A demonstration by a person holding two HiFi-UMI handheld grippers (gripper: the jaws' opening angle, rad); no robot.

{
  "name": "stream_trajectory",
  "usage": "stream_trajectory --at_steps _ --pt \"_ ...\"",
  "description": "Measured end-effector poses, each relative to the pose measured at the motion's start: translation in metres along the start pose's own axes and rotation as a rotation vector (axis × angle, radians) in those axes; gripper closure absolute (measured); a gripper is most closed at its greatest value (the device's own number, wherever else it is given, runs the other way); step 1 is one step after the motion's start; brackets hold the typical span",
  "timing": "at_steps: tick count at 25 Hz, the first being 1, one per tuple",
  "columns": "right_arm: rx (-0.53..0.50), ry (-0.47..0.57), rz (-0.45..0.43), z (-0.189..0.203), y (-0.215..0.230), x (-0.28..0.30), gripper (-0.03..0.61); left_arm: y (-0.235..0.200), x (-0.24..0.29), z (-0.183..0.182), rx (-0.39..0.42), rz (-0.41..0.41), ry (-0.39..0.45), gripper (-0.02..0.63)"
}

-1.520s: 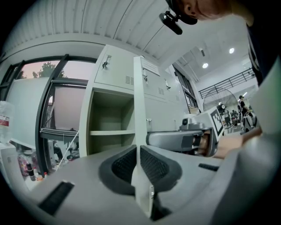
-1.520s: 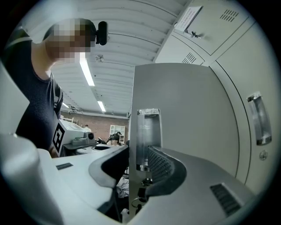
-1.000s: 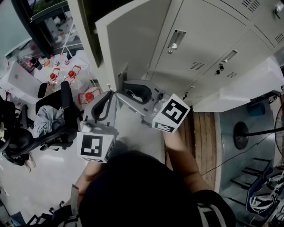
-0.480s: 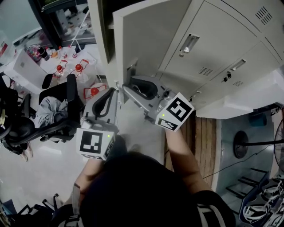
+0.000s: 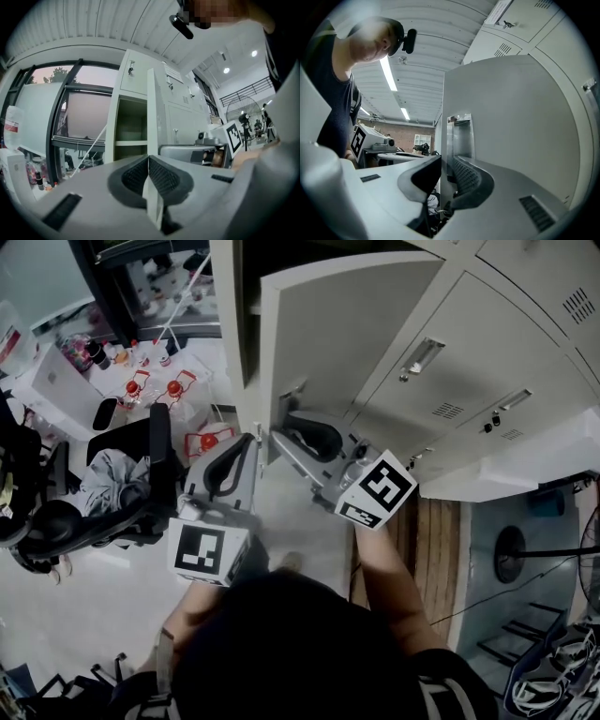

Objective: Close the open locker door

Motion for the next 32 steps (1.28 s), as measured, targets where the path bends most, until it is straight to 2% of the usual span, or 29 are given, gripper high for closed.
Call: stream_trajectory --at_steps 16,32 --pt "0.004 -0.008 0.077 0.006 0.024 0.043 0.518 -0.052 0.031 -0.002 -0.002 0.097 0.001 0.609" --pt "-0.017 -0.007 0.201 0.011 0.046 0.07 0.526 -0.076 0.061 0.002 -0.004 0.298 0.043 0.609"
Point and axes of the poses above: the fingertips, and each gripper's own axes: x forward along the fingers, y to its right, z out of its underside, the point moved 3 cm from there along -x, backward along the fingers, and after that the axes turned 3 degrees about -x, right-handed, at the moved point
